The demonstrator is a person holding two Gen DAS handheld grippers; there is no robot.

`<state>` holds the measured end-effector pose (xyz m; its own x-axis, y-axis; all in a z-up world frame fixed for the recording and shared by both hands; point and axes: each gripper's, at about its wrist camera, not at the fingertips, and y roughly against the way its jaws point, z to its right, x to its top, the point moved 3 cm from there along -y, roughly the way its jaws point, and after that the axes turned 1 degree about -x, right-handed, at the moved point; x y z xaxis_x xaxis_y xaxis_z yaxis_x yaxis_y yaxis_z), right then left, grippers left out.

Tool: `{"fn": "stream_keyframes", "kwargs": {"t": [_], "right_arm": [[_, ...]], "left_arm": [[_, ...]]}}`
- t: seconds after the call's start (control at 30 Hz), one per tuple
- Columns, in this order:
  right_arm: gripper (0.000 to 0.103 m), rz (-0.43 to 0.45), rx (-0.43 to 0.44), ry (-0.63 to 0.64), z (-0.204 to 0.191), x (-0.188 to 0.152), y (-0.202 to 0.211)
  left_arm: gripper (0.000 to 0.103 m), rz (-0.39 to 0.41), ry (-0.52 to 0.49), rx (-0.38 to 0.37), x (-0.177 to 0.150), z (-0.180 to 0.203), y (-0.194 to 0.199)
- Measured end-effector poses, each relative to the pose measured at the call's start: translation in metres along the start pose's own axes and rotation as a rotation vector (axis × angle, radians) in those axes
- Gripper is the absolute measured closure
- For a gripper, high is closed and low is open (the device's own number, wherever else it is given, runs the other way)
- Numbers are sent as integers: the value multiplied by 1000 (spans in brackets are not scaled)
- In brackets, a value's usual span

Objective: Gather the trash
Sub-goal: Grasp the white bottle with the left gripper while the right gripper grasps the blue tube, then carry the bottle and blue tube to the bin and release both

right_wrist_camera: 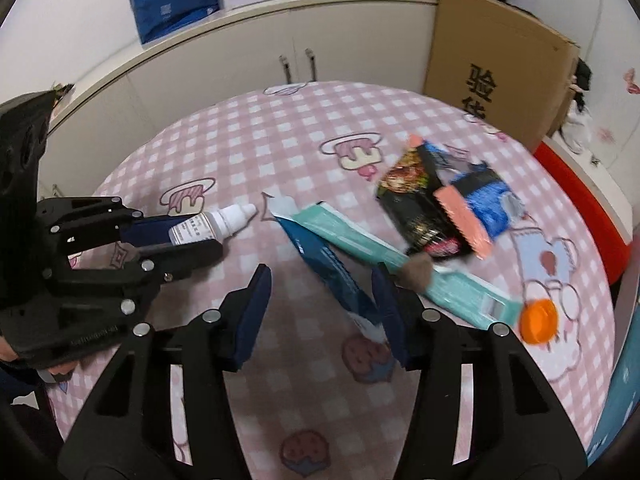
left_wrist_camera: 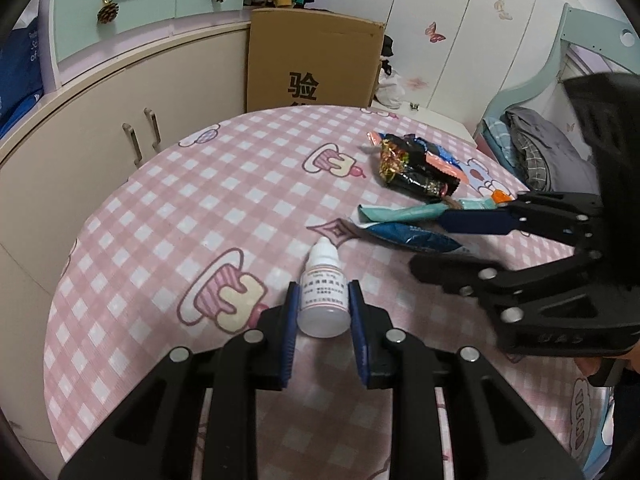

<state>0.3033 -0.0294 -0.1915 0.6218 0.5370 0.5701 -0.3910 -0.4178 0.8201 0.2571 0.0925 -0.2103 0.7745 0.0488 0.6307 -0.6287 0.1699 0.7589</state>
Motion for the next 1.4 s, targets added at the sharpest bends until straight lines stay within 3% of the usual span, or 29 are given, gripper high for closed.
{"fn": "stream_keyframes", "kwargs": {"t": [0.13, 0.17, 0.23, 0.27, 0.5, 0.73, 1.1, 1.4], "right_arm": [[55, -11, -40, 43, -6, 3, -10], [72, -9, -46, 51, -9, 3, -10], [88, 2, -46, 50, -13, 0, -9], [89, 6, -54, 42, -14, -3, -7], [90, 83, 55, -133, -4, -37, 28], [90, 221, 62, -261, 23, -69, 93], [90, 426, -40, -475, 96, -154, 207], [90, 497, -124, -721, 158, -270, 253]], "left_arm": [[80, -2, -7, -1, 3, 0, -2], [80, -2, -7, -8, 3, 0, -2], [80, 0, 1, -23, 2, 1, -2], [80, 1, 4, -34, 1, 2, -1], [80, 32, 8, -69, -8, 17, 19], [80, 90, -31, -128, -4, 63, 48], [80, 136, -163, -258, -1, 173, 76], [80, 84, -326, -387, -25, 284, 73]]}}
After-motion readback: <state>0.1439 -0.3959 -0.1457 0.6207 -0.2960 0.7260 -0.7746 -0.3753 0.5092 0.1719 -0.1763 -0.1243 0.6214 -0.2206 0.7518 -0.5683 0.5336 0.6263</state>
